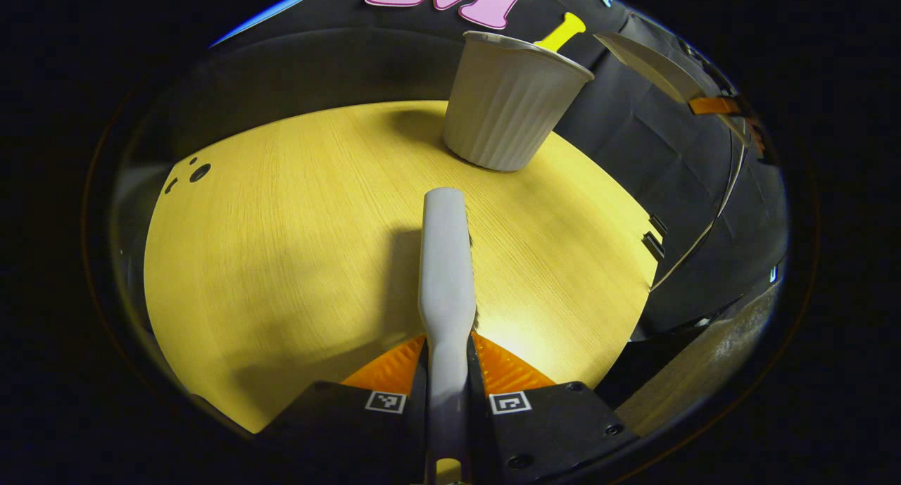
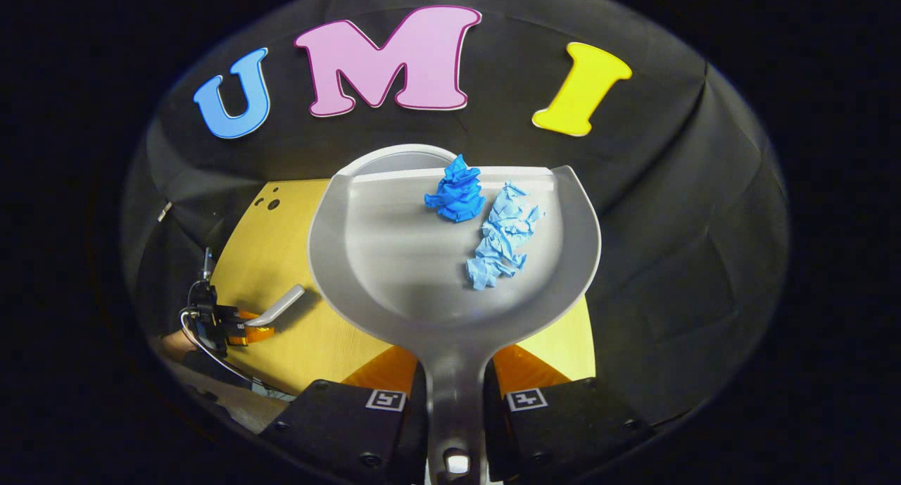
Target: Pick up the small broom and dustpan from the desktop, sweep the trash into the dustpan with the broom, and then empty the trash into the garbage bin.
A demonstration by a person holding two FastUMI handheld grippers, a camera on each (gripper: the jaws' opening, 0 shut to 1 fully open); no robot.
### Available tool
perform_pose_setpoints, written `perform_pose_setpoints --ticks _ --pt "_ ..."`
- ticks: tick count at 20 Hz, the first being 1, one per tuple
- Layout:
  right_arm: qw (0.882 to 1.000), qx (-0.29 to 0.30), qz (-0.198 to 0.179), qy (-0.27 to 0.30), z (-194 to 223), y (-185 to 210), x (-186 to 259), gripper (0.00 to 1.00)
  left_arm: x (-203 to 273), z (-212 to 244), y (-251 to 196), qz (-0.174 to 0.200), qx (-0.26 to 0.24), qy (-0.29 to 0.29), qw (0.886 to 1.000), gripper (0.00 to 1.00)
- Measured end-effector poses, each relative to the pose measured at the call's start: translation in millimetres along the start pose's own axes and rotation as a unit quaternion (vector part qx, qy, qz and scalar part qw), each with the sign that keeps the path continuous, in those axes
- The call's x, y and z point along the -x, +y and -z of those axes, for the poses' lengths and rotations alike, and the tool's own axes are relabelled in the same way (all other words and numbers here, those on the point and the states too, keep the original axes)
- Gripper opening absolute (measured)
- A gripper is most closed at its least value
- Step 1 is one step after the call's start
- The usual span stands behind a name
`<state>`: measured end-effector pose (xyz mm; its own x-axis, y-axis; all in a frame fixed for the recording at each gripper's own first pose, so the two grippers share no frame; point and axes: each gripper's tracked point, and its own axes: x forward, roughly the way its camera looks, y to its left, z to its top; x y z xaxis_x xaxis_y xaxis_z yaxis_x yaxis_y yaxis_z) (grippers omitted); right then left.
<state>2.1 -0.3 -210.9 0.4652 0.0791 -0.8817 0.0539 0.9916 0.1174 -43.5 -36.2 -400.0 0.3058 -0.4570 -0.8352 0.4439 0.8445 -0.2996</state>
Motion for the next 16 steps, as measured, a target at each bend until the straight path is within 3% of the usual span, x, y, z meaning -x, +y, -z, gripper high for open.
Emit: perform_pose_setpoints --ticks 1,2,5,6,14,15,16 --pt "1.000 0.015 0.010 0.003 -10.5 -4.2 -6.1 0.37 1.4 0.5 0.1 -0.001 0.002 -0.001 1.000 0.26" --pt "0.999 0.032 0.020 0.006 -23.0 -9.2 -13.4 0.37 2.8 0.1 -0.3 -0.001 0.003 -0.003 1.000 0.32" --pt "0.995 0.083 0.044 0.022 -48.1 -18.0 -29.4 0.37 4.5 0.4 -2.8 -0.002 0.008 -0.005 1.000 0.26" --pt "0.993 0.099 0.050 0.029 -54.6 -20.2 -33.0 0.37 4.7 0.0 -3.2 -0.003 0.007 -0.006 1.000 0.29" --pt "0.965 0.233 0.096 0.077 -79.3 -25.4 -58.6 0.35 4.8 1.1 -3.8 -0.008 0.013 -0.008 1.000 0.32" --pt "0.960 0.249 0.100 0.083 -80.6 -25.2 -61.1 0.35 4.6 1.4 -3.4 -0.009 0.013 -0.009 1.000 0.29" --pt "0.954 0.267 0.107 0.086 -83.4 -26.8 -62.2 0.35 5.1 1.1 -3.8 -0.010 0.014 -0.009 1.000 0.32"
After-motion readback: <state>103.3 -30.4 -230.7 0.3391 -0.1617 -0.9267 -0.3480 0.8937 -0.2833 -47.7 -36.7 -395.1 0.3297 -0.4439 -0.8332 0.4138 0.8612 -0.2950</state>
